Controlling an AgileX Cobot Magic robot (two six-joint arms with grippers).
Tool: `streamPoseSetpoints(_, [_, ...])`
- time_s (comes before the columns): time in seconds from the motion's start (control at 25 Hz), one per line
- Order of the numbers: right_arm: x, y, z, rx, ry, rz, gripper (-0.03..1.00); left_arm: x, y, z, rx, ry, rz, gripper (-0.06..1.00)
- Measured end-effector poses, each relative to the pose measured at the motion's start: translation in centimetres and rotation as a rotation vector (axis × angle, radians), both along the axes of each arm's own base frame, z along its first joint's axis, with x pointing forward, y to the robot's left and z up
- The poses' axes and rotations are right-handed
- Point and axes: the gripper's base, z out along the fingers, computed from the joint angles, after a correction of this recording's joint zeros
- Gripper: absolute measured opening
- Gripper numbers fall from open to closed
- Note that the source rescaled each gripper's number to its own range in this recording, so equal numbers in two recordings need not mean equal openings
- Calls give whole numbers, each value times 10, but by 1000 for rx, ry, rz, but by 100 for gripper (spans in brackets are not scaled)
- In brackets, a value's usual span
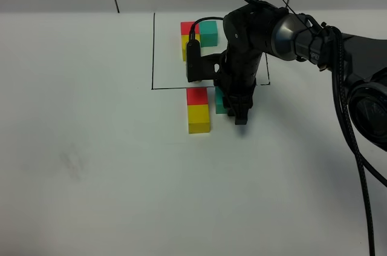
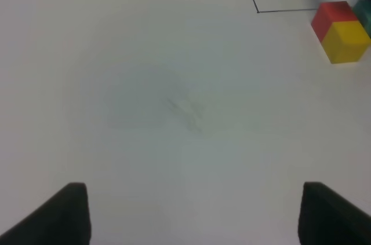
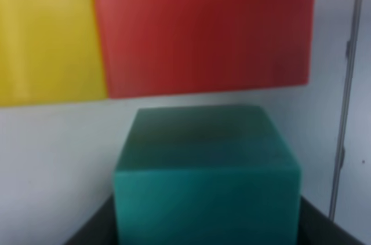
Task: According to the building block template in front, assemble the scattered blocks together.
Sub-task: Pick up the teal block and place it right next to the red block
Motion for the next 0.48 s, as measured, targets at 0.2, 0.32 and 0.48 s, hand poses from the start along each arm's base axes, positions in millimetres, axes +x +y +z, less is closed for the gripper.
streamPoseSetpoints(0.2, [0, 0, 0, -1, -2, 10, 25, 0, 0, 0, -1, 0, 1, 67])
streamPoseSetpoints(0.32, [0, 1, 0, 5, -2, 9, 25, 0, 0, 0, -1, 0, 1, 67])
streamPoseSetpoints(0.48, [0, 1, 0, 10, -2, 10, 25, 0, 0, 0, -1, 0, 1, 67])
